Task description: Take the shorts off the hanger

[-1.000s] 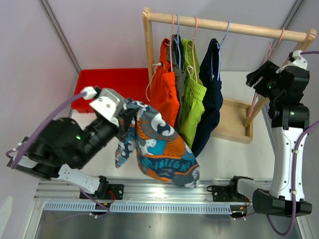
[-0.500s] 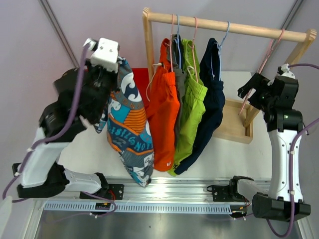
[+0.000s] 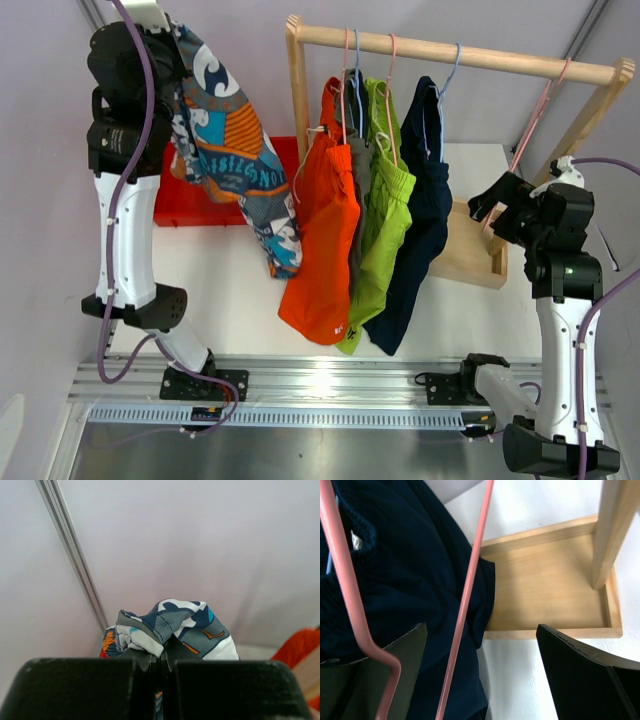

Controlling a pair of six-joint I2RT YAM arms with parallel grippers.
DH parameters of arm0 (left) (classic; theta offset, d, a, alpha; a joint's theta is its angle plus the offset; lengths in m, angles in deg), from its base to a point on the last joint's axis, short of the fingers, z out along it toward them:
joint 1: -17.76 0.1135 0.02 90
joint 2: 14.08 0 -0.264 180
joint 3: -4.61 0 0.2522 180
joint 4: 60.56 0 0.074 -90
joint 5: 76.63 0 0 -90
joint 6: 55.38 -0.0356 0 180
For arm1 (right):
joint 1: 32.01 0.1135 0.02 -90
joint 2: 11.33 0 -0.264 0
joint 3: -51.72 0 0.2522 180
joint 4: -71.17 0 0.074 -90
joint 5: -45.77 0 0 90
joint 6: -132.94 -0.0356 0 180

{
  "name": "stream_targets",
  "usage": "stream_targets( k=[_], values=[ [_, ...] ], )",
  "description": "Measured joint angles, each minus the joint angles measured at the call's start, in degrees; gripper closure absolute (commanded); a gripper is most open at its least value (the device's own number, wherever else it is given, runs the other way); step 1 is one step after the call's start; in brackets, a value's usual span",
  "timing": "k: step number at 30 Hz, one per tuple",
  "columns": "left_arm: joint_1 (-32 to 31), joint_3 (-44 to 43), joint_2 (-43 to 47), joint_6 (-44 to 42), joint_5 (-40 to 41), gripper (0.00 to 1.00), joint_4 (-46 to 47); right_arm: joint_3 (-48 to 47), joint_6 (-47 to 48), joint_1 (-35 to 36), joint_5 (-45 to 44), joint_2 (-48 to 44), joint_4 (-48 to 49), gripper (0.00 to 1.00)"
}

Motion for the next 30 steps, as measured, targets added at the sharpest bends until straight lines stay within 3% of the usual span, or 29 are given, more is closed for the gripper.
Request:
stream_targets(
  k=[10,16,19,20,22,23,30],
  values=[
    [5.7,0.5,-9.5,1.3,-2.3,1.0,15.1,3.1,0.3,3.9,-0.7,-0.6,0.6,0.01],
    [7.5,21.1,-12.5,4.2,-2.9,0.98,20.2,3.1,0.2,3.9,-1.8,-1.8,0.9,0.01],
    [7.8,30.9,-14.2,5.5,-4.0,0.83,20.9,2.4,0.2,3.9,-3.5,-3.9,0.3,0.01],
    [7.8,32.5,-15.3,6.0,-4.3,0.69,20.6,1.6,0.2,3.9,-4.0,-4.5,-0.3,0.01],
    [7.9,33.0,-17.6,6.7,-4.8,0.2,19.5,-0.2,0.2,3.9,-4.6,-5.5,-1.0,0.01],
    [8.1,32.8,-18.2,7.3,-4.9,0.01,18.9,-1.2,0.2,3.9,-4.8,-6.0,-1.4,0.01],
    [8.7,29.7,-15.7,11.3,-5.4,0.01,15.0,-7.8,-1.4,3.9,-3.5,-9.4,-3.2,0.01]
  ],
)
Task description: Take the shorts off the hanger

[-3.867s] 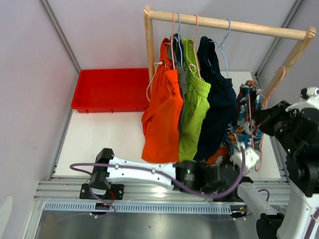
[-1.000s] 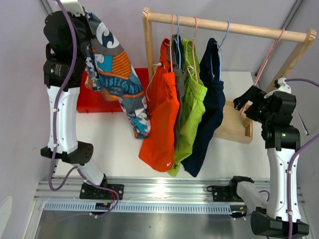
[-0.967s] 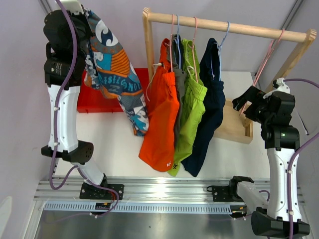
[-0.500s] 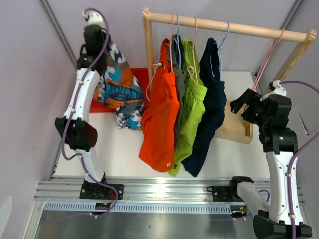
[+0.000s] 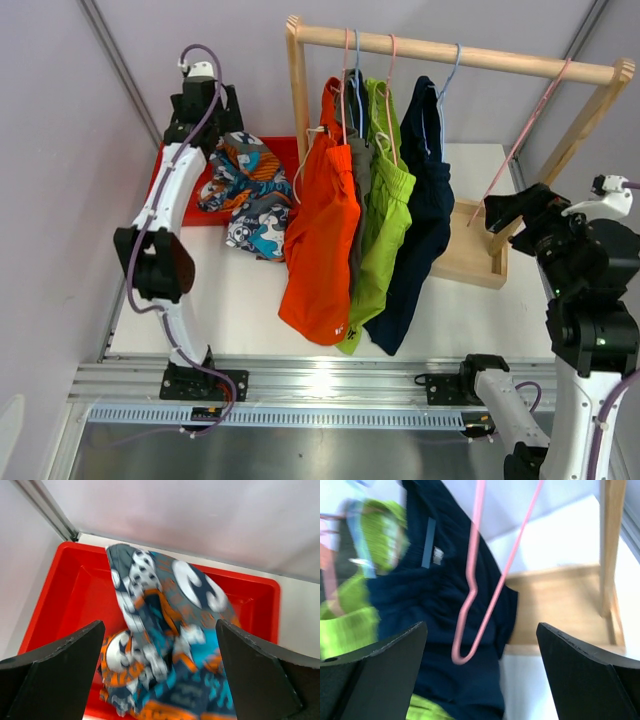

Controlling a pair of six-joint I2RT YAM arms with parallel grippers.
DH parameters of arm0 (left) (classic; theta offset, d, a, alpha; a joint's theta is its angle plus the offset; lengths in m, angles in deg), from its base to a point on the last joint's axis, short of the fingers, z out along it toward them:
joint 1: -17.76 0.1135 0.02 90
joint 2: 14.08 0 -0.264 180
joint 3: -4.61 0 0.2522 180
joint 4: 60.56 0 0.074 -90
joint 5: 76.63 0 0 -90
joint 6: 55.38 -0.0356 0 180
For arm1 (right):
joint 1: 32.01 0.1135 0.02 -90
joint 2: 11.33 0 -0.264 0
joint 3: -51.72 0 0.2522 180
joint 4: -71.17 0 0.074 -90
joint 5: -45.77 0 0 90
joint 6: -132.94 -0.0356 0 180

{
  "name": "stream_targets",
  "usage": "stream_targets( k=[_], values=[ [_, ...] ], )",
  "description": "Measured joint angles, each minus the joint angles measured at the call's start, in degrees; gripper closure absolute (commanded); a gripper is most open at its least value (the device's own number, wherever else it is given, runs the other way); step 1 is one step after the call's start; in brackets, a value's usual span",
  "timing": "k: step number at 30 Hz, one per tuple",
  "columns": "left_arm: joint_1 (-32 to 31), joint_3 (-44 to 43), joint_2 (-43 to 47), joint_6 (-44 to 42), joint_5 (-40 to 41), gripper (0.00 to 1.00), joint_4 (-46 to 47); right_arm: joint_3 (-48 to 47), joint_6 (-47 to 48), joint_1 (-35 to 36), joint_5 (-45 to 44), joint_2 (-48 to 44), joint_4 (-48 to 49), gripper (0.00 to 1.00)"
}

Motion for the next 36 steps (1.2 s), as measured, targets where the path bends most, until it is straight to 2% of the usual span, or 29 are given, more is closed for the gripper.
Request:
stream_targets(
  k=[6,14,18,23,27,29,32,35,36],
  values=[
    [-0.5,11.5,17.3,1.3,-4.4,0.01,-0.1,-5.2,-2.1,0.0,6.1,0.4,1.2,0.03],
    [-6.4,40.2,43.7,2.3,-6.3,0.01,4.7,-14.4,-4.7,0.7,14.3,10.6,5.6,0.05],
    [-7.8,48.1,48.1,2.3,-6.8,0.01,4.3,-19.8,-4.6,3.5,14.9,17.1,6.7,0.07],
    [-8.3,52.0,50.1,2.1,-6.9,0.01,4.3,-24.3,-2.7,12.0,10.8,24.5,7.7,0.12],
    [-8.3,52.8,51.4,2.1,-7.0,0.01,4.7,-24.7,-0.8,16.6,7.0,29.6,7.8,0.25],
    [-8.3,52.8,51.6,2.2,-7.3,0.01,5.2,-24.7,-0.1,17.4,5.1,31.8,7.9,0.27],
    [-8.4,53.0,51.9,2.2,-7.4,0.01,5.4,-24.6,0.9,17.7,2.7,33.9,7.9,0.43],
    [-8.4,53.5,52.7,2.2,-7.5,0.01,5.7,-24.6,1.6,17.8,1.3,34.3,8.1,0.65],
    [-8.4,53.7,53.0,2.2,-7.6,0.01,5.7,-24.6,1.9,17.9,0.8,34.3,8.3,0.82]
  ],
)
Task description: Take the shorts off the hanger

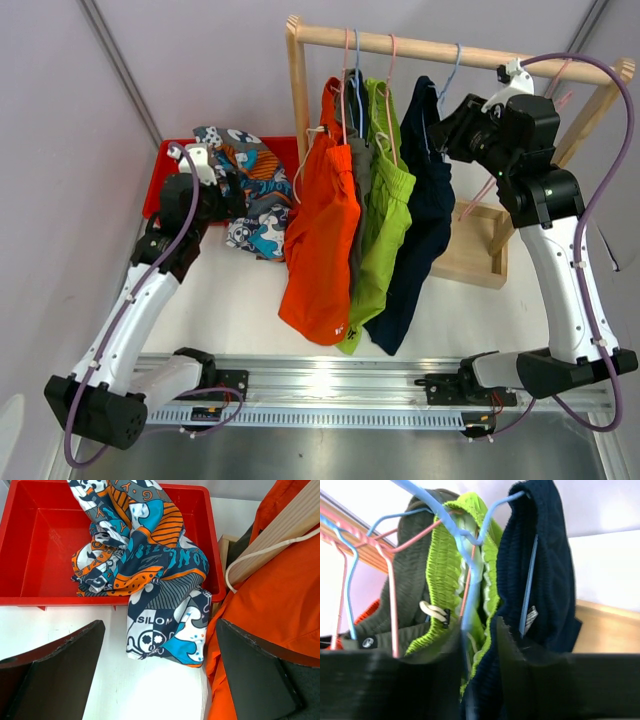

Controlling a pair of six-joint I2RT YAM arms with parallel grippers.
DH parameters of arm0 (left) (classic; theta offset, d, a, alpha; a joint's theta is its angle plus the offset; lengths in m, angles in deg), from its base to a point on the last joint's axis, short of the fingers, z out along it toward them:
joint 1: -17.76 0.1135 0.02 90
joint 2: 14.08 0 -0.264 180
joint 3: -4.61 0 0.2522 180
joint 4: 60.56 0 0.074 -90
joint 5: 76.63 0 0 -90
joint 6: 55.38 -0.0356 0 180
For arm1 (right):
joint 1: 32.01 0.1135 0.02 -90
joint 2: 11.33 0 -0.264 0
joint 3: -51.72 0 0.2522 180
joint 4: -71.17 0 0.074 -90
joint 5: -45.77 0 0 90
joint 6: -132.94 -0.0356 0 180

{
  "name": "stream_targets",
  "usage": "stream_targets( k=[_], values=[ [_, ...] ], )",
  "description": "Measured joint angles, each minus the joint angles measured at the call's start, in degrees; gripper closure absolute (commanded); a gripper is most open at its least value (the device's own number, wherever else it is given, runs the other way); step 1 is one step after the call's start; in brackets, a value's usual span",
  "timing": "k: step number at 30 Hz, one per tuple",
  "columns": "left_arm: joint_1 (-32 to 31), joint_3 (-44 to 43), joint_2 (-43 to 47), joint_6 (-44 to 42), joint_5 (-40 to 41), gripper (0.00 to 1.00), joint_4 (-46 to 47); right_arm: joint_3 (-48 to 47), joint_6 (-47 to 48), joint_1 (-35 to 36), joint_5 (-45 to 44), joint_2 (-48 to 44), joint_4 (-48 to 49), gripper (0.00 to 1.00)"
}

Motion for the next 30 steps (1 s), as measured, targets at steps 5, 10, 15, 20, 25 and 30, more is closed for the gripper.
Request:
stream_targets(
  k=[5,10,15,20,25,30],
  values=[
    [0.0,0.0,0.4,0.0,-0.3,0.01,0.2,-0.1,1.1,0.7,-1.0,0.0,1.2,1.0],
    [-5.9,-0.9,0.9,-2.0,2.2,0.01,-0.9,-0.1,1.5,0.9,-2.2,0.0,1.1,1.0],
    [-27.7,-13.1,-0.3,-6.1,7.9,0.01,-5.0,-0.7,1.2,1.4,-7.6,-1.5,-0.5,1.0],
    [-46.6,-28.2,-3.6,-8.1,11.4,0.01,-5.9,-1.9,-0.5,2.0,-15.0,-5.1,-3.8,1.0],
    [-58.4,-33.5,-9.4,-8.9,11.2,0.01,-4.3,-3.7,-2.8,2.8,-18.5,-8.4,-6.4,1.0],
    [-63.1,-34.1,-19.0,-8.7,8.7,0.01,0.5,-3.7,-5.2,4.8,-19.1,-10.1,-7.6,1.0]
  ],
)
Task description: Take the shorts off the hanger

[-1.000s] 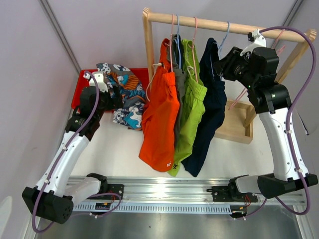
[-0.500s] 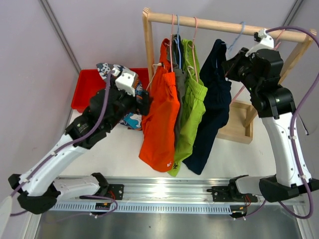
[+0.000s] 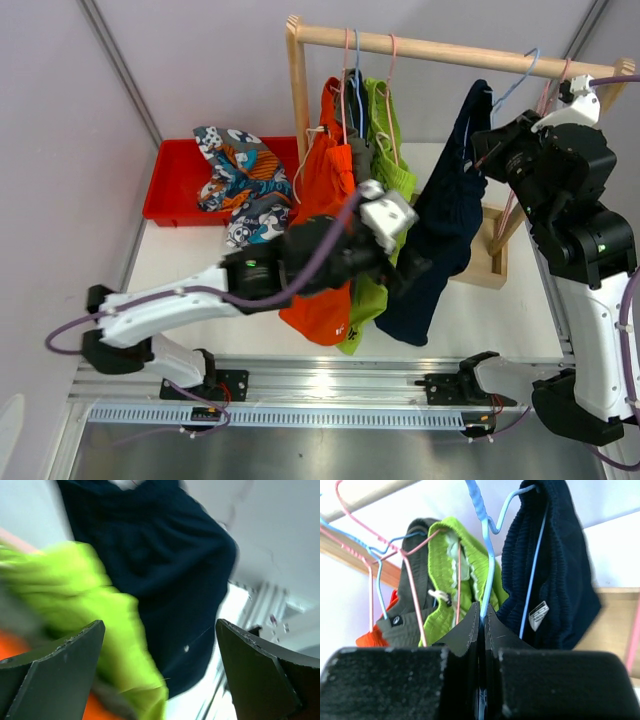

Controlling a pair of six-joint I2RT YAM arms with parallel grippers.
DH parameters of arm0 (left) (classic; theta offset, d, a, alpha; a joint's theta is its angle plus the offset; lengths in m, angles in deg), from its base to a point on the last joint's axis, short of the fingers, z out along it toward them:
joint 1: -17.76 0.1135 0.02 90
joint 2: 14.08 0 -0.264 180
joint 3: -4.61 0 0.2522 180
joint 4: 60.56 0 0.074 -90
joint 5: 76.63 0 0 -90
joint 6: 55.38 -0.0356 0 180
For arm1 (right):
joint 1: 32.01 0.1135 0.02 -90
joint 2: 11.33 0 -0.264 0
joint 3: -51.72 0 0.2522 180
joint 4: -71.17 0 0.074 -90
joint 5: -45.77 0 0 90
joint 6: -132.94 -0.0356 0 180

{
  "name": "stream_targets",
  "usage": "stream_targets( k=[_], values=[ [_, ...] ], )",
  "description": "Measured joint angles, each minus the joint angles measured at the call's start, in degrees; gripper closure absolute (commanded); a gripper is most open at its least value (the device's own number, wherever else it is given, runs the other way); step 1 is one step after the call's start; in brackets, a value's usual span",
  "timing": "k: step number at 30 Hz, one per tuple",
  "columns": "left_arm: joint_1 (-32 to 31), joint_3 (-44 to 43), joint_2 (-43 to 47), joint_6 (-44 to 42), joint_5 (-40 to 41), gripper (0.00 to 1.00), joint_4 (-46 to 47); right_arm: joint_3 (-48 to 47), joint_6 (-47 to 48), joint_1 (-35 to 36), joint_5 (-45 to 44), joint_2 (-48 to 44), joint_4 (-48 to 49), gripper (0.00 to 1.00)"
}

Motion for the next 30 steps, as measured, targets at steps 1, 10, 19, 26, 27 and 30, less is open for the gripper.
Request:
stream_targets(
  k=[1,10,19,26,27,30],
  values=[
    [-0.9,0.0,-2.8,0.2,-0.7,0.01,0.7,0.0,-0.3,0.5,-0.1,0.0,-0.3,1.0],
    [-4.4,-1.4,-12.3,1.6,-4.7,0.01,4.4,1.2,-1.5,2.1,0.0,-0.4,-2.4,1.0],
    [-4.4,-4.9,-14.7,1.6,-3.8,0.07,8.0,2.3,-1.6,2.1,0.0,-3.3,-2.6,1.0],
    [-4.0,-9.2,-20.9,0.6,-2.5,0.92,7.1,2.3,-1.8,2.1,0.5,-3.8,-2.6,1.0],
    [-4.0,-9.6,-21.3,0.3,-2.6,0.96,6.7,2.3,-1.7,2.1,0.5,-3.7,-2.6,1.0],
    [-4.0,-9.9,-21.8,0.8,-2.3,1.0,5.6,2.1,-1.4,2.0,0.4,-3.1,-2.7,1.0]
  ],
)
